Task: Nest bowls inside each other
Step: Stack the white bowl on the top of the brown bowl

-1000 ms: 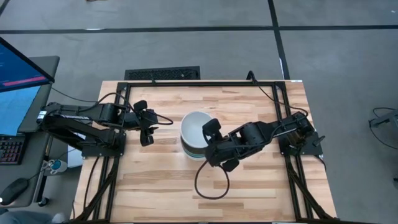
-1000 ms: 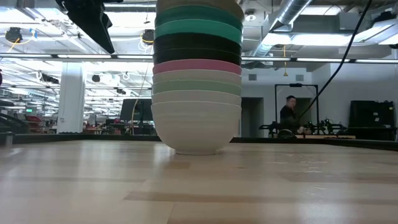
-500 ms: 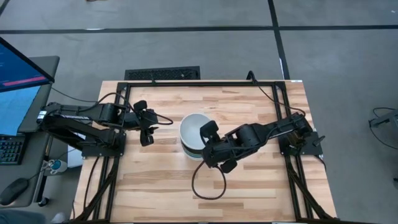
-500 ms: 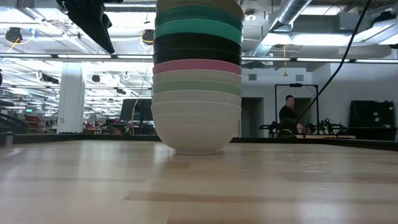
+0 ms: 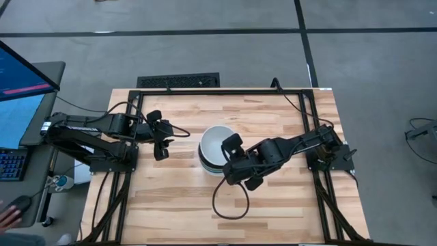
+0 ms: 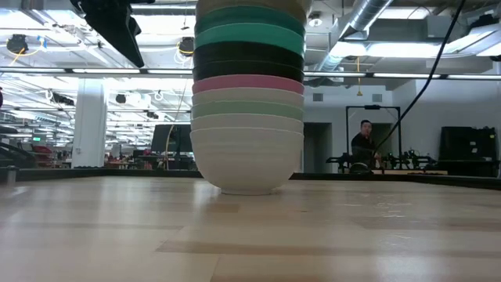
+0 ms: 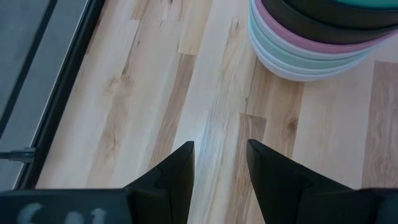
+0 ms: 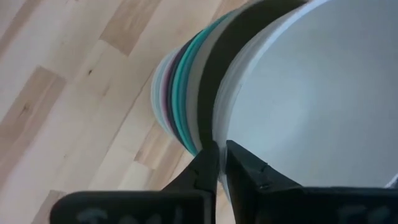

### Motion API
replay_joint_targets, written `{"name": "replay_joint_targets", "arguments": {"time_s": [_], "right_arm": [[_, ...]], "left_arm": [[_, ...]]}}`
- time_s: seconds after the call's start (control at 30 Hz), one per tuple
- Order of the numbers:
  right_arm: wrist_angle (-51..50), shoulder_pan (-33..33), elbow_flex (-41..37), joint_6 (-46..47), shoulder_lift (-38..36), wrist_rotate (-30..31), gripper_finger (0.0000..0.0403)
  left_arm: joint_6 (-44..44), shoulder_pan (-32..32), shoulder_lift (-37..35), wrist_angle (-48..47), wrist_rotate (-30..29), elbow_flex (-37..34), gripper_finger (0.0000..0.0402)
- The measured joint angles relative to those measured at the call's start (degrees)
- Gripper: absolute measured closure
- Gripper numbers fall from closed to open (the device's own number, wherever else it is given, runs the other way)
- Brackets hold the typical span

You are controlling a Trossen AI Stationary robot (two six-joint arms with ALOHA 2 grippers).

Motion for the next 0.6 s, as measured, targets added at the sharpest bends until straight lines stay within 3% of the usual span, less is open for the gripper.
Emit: {"name": "replay_joint_targets", "arguments": {"time_s": [0.6], "right_arm": [[1.3,0.0,0.0,1.4,0.0,-2.9,0.0355]], "left_arm": [[0.3,0.0,0.0,0.0,0.0,0.0,0.0262]]}}
